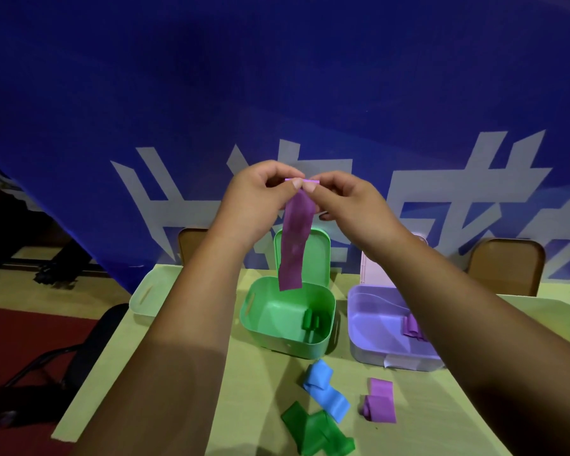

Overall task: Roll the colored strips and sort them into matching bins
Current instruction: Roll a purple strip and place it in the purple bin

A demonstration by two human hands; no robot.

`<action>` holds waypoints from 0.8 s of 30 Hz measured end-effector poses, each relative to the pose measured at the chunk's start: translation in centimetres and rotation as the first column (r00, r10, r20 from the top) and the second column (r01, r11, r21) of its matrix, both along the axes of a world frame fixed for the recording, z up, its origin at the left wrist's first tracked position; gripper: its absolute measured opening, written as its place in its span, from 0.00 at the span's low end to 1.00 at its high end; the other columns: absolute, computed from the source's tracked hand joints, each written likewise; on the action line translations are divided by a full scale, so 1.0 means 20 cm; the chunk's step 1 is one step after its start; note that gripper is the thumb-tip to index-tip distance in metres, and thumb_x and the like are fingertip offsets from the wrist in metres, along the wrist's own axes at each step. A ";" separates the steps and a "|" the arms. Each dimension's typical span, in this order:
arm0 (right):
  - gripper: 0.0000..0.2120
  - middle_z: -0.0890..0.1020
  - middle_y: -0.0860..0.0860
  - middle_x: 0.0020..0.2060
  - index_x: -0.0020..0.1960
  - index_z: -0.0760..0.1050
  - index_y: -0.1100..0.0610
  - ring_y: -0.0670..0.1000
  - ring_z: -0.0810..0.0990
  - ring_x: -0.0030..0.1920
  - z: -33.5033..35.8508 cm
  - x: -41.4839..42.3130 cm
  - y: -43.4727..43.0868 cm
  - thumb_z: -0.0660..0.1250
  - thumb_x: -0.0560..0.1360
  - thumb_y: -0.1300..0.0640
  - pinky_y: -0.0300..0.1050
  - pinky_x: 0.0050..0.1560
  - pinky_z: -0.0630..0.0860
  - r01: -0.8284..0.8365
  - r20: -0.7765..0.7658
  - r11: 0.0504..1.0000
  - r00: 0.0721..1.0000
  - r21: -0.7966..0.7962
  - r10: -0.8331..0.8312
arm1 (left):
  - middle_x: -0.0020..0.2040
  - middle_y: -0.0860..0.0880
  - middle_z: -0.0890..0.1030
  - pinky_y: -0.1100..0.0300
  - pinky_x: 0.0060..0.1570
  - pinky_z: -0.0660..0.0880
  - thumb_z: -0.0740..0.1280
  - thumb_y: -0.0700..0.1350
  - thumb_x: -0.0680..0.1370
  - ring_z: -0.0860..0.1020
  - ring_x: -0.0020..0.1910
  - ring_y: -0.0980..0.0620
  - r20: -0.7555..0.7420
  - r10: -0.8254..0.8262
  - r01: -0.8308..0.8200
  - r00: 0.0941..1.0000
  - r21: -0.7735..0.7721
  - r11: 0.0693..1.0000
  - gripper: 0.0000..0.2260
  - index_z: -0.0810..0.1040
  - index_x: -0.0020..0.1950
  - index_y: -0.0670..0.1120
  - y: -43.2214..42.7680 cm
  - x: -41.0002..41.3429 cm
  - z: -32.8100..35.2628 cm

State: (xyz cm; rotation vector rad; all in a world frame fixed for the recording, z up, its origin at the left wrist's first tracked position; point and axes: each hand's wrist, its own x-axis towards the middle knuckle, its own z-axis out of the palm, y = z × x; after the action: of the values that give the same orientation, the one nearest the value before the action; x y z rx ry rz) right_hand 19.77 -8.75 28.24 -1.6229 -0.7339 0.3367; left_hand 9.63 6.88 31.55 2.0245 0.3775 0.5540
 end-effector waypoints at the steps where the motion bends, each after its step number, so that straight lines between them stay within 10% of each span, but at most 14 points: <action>1: 0.09 0.88 0.45 0.44 0.58 0.85 0.48 0.42 0.85 0.45 0.01 0.00 0.00 0.71 0.83 0.46 0.45 0.52 0.83 0.019 0.016 1.000 1.000 0.019 -0.019 | 0.48 0.55 0.87 0.68 0.43 0.79 0.72 0.47 0.84 0.84 0.46 0.61 -0.002 -0.007 0.007 1.000 0.001 1.000 0.05 0.87 0.56 0.54 0.00 0.00 0.00; 8: 0.09 0.88 0.51 0.42 0.52 0.86 0.52 0.53 0.88 0.47 0.06 0.02 0.02 0.70 0.84 0.49 0.50 0.53 0.86 0.048 0.045 0.999 0.998 0.011 -0.048 | 0.49 0.54 0.88 0.53 0.54 0.86 0.71 0.51 0.84 0.86 0.51 0.53 -0.015 -0.021 0.020 1.000 -0.036 0.999 0.05 0.87 0.55 0.56 0.01 0.01 0.01; 24: 0.10 0.87 0.48 0.38 0.52 0.87 0.54 0.50 0.87 0.36 0.11 0.03 0.01 0.70 0.84 0.49 0.45 0.36 0.85 0.130 0.127 0.992 0.983 0.008 -0.130 | 0.43 0.55 0.88 0.69 0.40 0.79 0.68 0.54 0.86 0.86 0.42 0.59 0.015 0.038 -0.037 0.999 -0.030 0.999 0.12 0.89 0.52 0.51 -0.03 0.04 0.03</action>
State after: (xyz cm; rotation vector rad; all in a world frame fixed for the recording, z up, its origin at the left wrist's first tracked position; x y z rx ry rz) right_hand 20.45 -8.57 30.36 -1.6953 -0.7198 0.1399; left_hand 10.39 6.33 32.10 1.9868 0.4131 0.5837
